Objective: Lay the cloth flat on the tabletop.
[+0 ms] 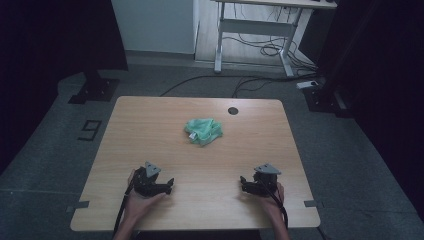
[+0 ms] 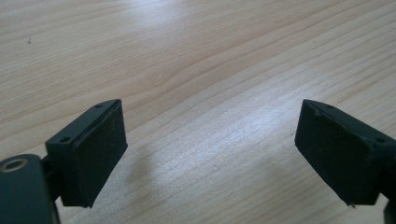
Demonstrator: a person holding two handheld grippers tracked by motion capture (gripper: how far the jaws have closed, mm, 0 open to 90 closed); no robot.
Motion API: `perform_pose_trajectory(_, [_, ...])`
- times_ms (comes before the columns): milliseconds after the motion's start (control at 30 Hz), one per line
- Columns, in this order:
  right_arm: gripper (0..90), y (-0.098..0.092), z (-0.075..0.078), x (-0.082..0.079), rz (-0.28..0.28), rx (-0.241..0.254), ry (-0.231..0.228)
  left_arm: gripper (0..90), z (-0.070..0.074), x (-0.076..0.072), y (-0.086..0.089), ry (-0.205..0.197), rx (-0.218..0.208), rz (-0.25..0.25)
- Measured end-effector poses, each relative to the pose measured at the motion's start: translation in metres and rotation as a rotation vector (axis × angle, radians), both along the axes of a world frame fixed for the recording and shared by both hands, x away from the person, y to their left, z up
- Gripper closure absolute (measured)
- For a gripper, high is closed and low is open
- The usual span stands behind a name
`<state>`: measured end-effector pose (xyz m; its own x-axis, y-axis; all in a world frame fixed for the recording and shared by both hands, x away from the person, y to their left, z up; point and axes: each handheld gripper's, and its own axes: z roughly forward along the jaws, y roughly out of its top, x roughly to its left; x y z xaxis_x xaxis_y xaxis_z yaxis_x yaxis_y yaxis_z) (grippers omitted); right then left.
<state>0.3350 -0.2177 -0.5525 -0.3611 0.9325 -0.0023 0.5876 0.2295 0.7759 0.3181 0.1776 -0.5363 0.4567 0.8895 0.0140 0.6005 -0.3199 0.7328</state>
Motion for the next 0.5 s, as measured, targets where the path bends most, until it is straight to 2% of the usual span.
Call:
perform_pose_trajectory(33, [14.2,0.0,0.0,0.0,0.0,0.0,0.0,9.5,0.0,0.0,0.0,0.0,0.0,0.0])
perform_pose_trajectory(67, [14.2,0.0,0.001,-0.001,0.0,0.028,-0.004,9.7,0.002,-0.002,0.0,-0.005,-0.016,-0.004])
perform_pose_trajectory(100, [14.2,0.001,0.002,-0.002,0.002,0.036,-0.006,10.6,0.002,-0.002,0.0,-0.005,-0.016,-0.004])
perform_pose_trajectory(267, [15.2,0.003,0.008,-0.003,0.022,0.062,-0.031,14.1,0.001,-0.003,-0.003,-0.005,-0.026,-0.016])
perform_pose_trajectory(500, [15.5,0.01,0.008,-0.003,0.053,0.081,-0.032,14.6,0.001,-0.004,-0.003,-0.004,-0.038,-0.021])
